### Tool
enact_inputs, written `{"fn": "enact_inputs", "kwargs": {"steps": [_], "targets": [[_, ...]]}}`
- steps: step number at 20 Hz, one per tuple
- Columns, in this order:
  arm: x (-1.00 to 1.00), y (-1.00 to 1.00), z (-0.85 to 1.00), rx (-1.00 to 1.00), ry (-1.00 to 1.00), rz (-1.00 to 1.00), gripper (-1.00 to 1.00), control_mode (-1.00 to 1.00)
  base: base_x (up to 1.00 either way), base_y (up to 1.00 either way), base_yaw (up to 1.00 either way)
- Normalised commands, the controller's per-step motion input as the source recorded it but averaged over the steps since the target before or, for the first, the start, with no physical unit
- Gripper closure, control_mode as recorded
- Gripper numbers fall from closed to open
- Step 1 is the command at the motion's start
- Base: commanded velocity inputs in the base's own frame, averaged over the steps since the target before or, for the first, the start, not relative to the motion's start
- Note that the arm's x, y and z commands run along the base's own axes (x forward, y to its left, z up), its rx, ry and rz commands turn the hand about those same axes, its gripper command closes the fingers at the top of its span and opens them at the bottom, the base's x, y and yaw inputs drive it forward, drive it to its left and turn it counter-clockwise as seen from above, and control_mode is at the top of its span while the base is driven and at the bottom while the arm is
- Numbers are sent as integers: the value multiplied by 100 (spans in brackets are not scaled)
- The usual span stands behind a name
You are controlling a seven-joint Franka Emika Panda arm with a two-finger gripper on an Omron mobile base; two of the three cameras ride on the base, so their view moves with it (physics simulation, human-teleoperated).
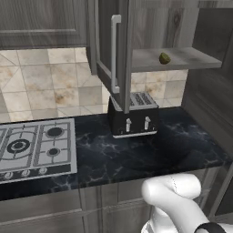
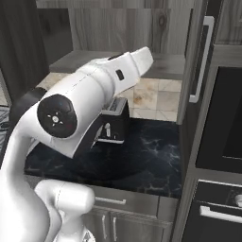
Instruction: Pick the kiwi from the counter and place it in the cabinet. Then close the cabinet.
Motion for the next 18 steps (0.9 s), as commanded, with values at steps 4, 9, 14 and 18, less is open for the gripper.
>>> {"fn": "enact_inputs", "kwargs": {"steps": [4, 9, 14, 18], "targets": [[-98, -25, 0, 0, -21, 2, -100, -100, 0, 0, 0], [-65, -36, -4, 0, -2, 1, -100, -100, 0, 0, 0], [-22, -30, -5, 0, 0, 7, -100, -100, 0, 0, 0], [-21, -52, -11, 0, 0, 23, -100, -100, 0, 0, 0]]}}
